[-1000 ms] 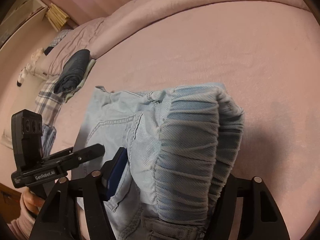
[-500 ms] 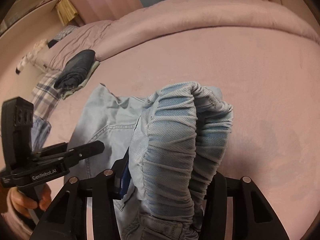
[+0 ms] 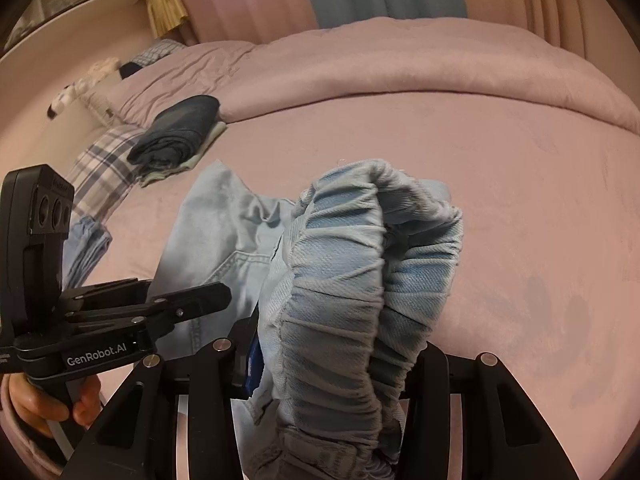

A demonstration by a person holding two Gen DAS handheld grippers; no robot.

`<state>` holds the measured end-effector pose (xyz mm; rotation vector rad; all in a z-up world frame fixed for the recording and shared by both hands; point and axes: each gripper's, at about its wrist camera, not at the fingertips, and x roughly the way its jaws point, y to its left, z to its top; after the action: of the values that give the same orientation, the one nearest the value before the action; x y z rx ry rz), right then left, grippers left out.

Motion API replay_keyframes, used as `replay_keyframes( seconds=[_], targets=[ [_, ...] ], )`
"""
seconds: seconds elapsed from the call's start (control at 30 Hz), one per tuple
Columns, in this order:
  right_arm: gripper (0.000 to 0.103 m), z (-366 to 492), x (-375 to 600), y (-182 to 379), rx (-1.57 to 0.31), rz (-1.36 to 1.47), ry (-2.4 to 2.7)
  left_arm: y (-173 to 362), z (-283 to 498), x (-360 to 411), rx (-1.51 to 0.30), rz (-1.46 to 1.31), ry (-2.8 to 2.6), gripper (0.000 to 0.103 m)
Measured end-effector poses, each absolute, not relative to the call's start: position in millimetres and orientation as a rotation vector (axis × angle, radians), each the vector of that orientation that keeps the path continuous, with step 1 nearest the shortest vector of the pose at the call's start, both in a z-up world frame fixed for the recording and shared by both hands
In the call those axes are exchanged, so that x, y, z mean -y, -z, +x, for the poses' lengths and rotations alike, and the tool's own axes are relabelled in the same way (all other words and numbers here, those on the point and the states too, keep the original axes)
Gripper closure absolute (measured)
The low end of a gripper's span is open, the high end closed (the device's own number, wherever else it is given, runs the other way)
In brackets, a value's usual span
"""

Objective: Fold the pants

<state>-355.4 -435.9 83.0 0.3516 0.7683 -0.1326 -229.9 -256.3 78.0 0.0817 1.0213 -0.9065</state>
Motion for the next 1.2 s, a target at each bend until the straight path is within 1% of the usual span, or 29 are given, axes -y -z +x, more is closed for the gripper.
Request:
replay_keyframes(
  seconds=[0.57,1.2],
  targets=[
    [0.056,-341,429,-99,-0.734,0.314,0.110,-96,-220,244,-0.975,0.046,0.893,0.073],
    [0.056,-297,434,-104,-0.719,0.288,0.077,-99,-176,256,-0.967,0.042,0.873,0.073]
  ],
)
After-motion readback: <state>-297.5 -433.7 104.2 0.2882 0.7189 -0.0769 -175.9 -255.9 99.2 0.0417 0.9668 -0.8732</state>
